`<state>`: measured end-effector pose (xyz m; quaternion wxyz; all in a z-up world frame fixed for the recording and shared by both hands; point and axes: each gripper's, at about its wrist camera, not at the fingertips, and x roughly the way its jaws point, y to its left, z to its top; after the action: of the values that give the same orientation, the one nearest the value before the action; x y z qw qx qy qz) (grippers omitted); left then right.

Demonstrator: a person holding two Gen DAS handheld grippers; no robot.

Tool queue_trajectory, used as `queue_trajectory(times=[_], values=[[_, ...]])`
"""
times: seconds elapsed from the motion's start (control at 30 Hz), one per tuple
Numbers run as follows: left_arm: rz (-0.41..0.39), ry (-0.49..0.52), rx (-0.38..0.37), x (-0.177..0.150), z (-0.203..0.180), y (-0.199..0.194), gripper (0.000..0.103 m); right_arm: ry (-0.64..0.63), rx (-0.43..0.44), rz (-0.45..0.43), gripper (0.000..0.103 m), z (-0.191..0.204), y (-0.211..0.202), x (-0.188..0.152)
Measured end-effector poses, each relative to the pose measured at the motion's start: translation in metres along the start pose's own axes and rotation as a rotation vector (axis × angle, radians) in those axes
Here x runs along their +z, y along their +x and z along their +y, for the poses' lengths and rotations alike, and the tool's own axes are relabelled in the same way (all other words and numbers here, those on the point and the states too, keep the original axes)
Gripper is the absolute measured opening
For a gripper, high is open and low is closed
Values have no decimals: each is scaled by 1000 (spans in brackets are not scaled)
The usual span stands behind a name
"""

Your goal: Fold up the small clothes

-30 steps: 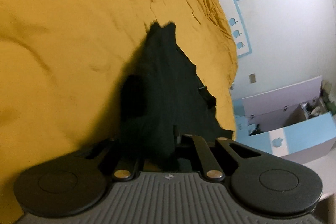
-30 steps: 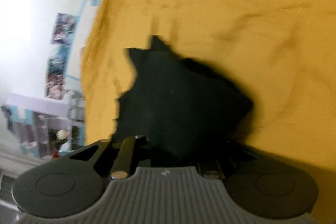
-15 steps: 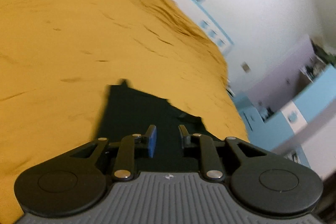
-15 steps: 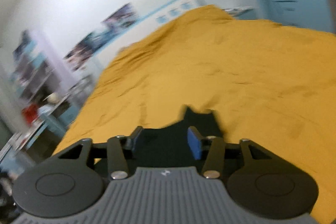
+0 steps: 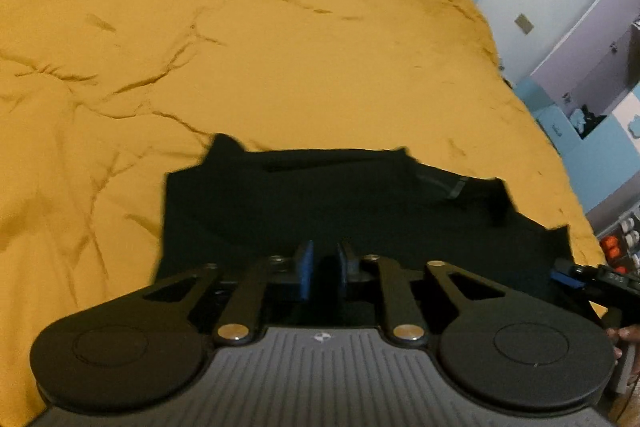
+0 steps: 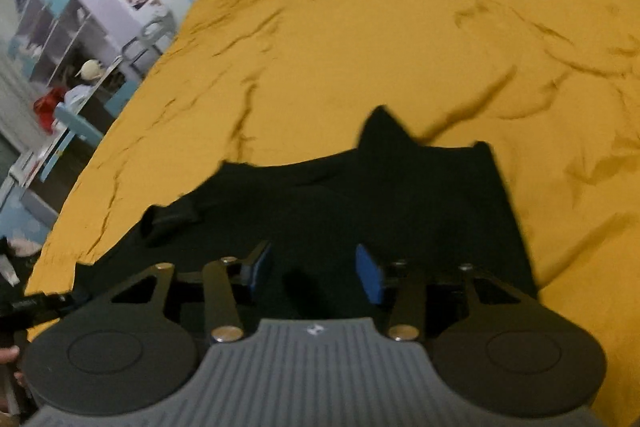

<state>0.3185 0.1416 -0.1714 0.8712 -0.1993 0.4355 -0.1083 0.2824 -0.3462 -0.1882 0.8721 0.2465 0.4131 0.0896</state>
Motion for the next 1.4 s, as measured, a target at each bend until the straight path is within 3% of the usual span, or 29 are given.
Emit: queue_trajectory(times=[0.03,0.13,0.27,0.37,0.43,0.47,0.5,0.6,0.77,0.87,0.97,1.03,1.1,1.23,1.4], values=[[6,-20,2,3,7,3,7,12,-7,-14,27,-8,0,2],[-20,-94,6,7,25,2,7,65,-32,-81,24,-27,-1,10],[-33,-162,-17,0,42,4,7,188,-23,-95,0,-51,9,6],[-47,-138,-8,2,33,-6,9,215,-18,-103,0,-45,5,7],[-75,-92,11,1,15,-28,16,208,-38,-131,15,-30,-11,7],[-99,-53,0,-3,5,-42,17,186,-52,-158,35,-21,-24,5],[-118,-19,-17,-10,-8,-57,21,144,-55,-195,42,-6,-40,-3],[-157,45,-65,-39,-42,-94,25,35,18,-236,42,43,-81,-33],[-156,71,-191,-108,-91,-123,35,-57,136,-208,41,121,-107,-111],[-149,91,-187,-147,-106,-125,39,-139,126,-182,41,155,-103,-160],[-97,76,-146,-168,-103,-117,39,-264,53,-169,40,170,-92,-198],[-71,54,-128,-176,-92,-115,37,-284,15,-147,39,164,-86,-209],[-72,30,-112,-178,-76,-121,37,-223,2,-156,30,142,-94,-209],[-119,-28,-60,-176,-43,-144,36,-98,-94,-230,30,88,-127,-197],[-166,-117,-16,-178,-4,-168,31,28,-191,-294,20,27,-161,-189]])
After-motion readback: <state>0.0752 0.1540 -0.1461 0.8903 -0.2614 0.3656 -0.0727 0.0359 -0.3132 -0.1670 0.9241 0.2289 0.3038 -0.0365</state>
